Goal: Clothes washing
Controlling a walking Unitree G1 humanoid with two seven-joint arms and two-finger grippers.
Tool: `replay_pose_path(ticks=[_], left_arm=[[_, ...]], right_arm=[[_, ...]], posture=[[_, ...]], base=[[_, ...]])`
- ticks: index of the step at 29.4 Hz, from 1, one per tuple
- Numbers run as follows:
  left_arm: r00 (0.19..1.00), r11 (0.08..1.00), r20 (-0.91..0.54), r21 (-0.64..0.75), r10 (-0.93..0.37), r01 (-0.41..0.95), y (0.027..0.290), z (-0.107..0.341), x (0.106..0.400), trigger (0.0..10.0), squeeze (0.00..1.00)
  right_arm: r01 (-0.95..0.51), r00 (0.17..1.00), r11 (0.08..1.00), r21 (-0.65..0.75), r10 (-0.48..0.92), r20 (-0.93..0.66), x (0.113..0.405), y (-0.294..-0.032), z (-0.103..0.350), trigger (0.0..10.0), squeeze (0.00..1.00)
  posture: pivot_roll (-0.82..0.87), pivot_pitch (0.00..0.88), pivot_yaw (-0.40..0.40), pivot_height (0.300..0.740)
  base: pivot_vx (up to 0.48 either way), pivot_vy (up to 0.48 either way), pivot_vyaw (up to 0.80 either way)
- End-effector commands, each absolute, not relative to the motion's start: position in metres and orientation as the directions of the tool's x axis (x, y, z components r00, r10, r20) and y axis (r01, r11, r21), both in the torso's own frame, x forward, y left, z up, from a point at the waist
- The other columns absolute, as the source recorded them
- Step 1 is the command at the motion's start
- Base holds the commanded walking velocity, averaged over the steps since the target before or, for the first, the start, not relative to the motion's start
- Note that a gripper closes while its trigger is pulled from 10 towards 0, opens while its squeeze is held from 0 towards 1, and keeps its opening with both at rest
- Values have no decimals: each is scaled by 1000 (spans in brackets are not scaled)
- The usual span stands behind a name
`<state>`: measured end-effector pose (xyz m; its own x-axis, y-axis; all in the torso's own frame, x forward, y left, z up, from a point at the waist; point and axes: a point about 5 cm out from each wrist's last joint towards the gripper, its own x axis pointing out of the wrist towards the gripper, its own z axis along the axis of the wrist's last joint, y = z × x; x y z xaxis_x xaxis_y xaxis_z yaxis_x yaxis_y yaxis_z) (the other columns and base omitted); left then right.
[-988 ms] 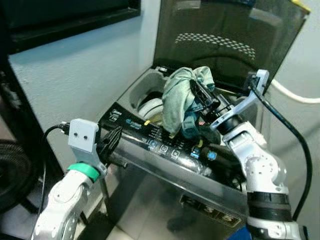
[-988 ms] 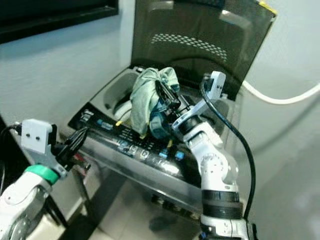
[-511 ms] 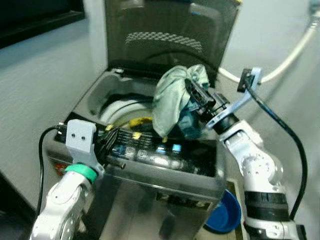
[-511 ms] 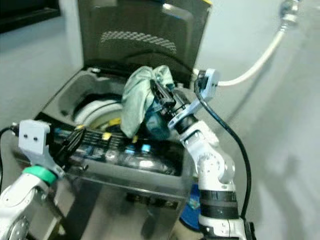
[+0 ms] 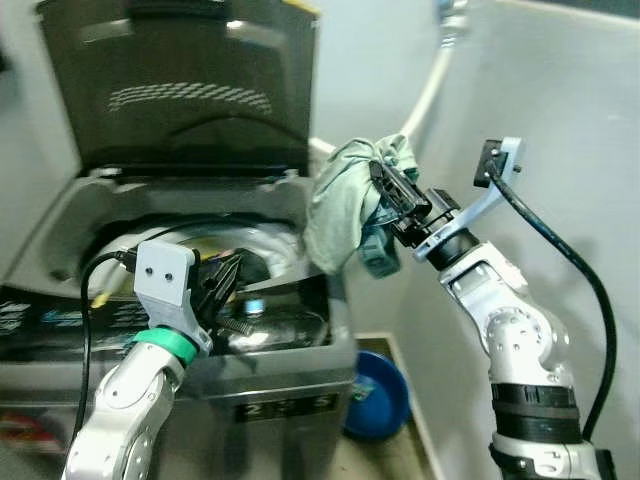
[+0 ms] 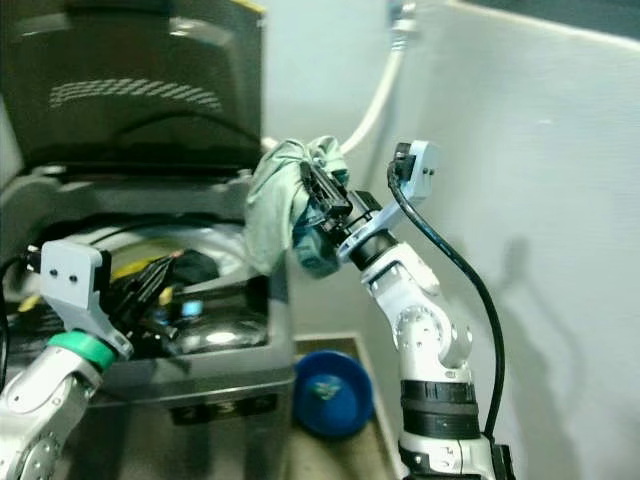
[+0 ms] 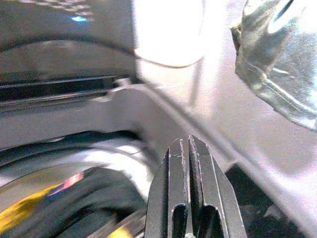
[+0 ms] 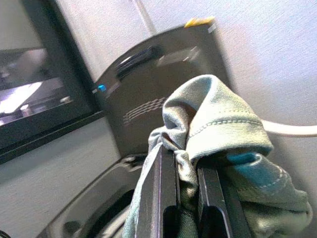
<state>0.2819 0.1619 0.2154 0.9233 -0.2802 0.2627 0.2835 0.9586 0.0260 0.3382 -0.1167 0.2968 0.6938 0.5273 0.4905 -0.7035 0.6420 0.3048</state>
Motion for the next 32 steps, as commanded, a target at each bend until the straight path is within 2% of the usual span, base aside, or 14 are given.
replay_pose_path(ticks=[1, 9, 14, 27, 32], left_arm=[[928, 960, 251, 23, -276, 279, 162, 213, 281, 10000, 0], [930, 962, 254, 8, -268, 275, 163, 213, 280, 10000, 0], [929, 965, 274, -11, -250, 263, 164, 215, 278, 10000, 0], [917, 963, 308, -14, -252, 269, 163, 220, 274, 10000, 0], [919, 965, 307, -7, -246, 260, 163, 220, 273, 10000, 0]], right_arm=[[-716, 682, 633, 295, 541, 493, 336, -114, 299, 10000, 0], [-719, 678, 630, 293, 545, 493, 336, -113, 300, 10000, 0], [-748, 646, 606, 270, 575, 502, 333, -109, 301, 10000, 0], [-779, 614, 571, 259, 608, 504, 332, -103, 302, 10000, 0], [-782, 612, 564, 264, 616, 497, 332, -101, 299, 10000, 0]], posture=[[35, 0, 12, 740], [35, 0, 5, 740], [36, 0, 1, 740], [45, 5, -10, 740], [50, 6, -11, 740]], base=[[0, 0, -800], [0, 0, -800], [0, 67, 0], [0, 463, 0], [0, 0, 0]])
